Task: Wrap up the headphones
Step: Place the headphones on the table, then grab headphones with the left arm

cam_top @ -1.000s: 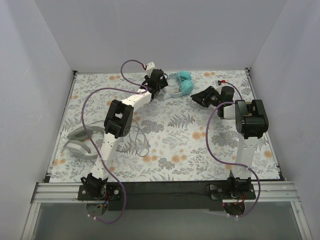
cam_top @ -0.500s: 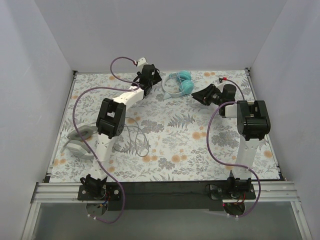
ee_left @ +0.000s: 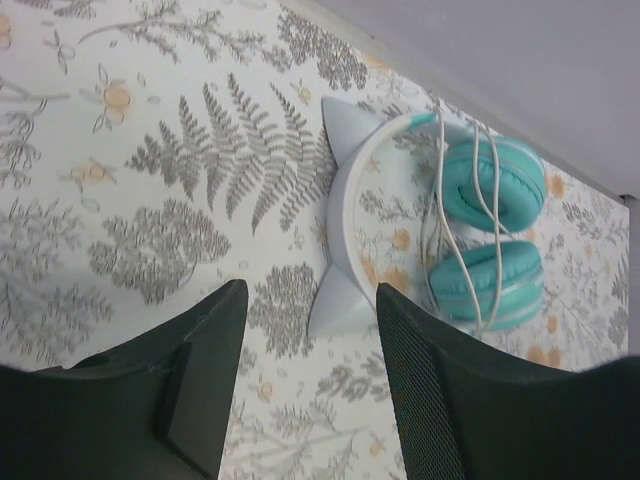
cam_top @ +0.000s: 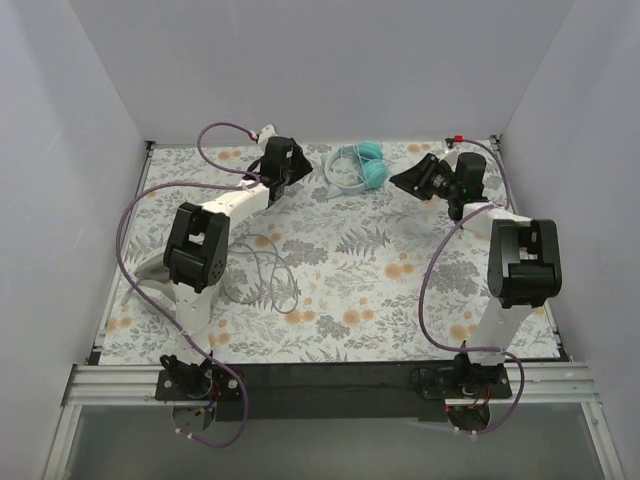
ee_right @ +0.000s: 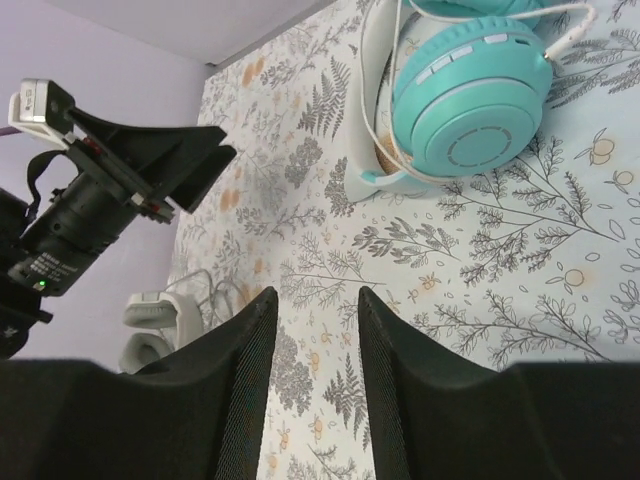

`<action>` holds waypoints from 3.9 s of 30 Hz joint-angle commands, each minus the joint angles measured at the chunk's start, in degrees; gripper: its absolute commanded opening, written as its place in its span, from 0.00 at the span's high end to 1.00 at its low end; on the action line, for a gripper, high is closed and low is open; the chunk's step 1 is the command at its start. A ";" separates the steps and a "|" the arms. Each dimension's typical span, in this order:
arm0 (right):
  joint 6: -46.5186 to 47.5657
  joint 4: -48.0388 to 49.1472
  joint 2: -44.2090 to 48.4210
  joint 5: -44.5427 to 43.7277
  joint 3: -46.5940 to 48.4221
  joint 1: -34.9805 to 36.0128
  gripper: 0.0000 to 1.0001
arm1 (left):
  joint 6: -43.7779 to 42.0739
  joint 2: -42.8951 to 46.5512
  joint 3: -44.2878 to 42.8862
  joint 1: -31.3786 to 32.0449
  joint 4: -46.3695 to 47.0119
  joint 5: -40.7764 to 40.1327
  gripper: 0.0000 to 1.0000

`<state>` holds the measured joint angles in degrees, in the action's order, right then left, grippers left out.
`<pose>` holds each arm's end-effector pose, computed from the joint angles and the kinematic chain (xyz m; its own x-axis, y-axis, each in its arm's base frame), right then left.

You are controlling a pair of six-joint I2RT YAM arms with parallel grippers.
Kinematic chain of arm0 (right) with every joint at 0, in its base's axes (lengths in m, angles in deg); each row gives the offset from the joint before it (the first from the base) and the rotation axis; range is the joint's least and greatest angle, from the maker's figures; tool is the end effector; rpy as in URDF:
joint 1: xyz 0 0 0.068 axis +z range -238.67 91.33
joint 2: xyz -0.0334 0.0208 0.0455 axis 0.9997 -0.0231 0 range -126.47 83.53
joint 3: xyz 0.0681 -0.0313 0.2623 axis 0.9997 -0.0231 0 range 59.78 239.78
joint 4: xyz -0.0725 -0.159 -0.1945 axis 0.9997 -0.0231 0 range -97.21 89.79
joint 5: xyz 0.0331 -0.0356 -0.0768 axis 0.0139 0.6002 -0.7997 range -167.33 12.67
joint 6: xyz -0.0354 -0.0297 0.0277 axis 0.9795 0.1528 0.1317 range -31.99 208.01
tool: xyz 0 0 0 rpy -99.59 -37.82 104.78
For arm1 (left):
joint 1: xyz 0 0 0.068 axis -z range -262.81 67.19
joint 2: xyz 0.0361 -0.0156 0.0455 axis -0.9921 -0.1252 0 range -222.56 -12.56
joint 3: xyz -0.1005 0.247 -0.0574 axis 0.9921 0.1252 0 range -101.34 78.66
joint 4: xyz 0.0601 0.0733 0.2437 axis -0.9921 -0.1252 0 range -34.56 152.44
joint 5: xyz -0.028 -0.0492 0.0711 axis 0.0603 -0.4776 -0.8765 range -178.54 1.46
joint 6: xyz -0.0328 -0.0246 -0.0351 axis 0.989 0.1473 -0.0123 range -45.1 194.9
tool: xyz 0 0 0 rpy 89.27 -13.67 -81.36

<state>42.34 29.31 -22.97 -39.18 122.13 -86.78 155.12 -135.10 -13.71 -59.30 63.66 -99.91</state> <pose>0.4103 0.0356 0.2133 -0.6224 0.5422 -0.5645 -0.2550 0.5414 0.8012 0.4606 -0.1927 0.2120 -0.3049 -0.9209 -0.2428 -0.3979 0.3548 -0.8461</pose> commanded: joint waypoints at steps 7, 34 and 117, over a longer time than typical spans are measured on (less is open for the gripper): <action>17.98 -17.21 22.53 -11.16 -9.33 -0.13 0.29 | 0.55 23.03 14.76 6.71 -11.39 2.24 0.46; 25.89 -38.22 64.75 -17.76 -30.00 0.48 0.02 | 4.75 56.88 32.97 8.15 -41.08 -11.03 0.40; 23.26 -25.92 64.75 -14.07 -42.66 1.98 0.02 | -14.30 17.26 20.14 16.13 -50.79 -9.11 0.63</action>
<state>65.44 1.22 41.07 -53.56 79.48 -85.12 142.01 -116.76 8.97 -43.06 13.06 -107.67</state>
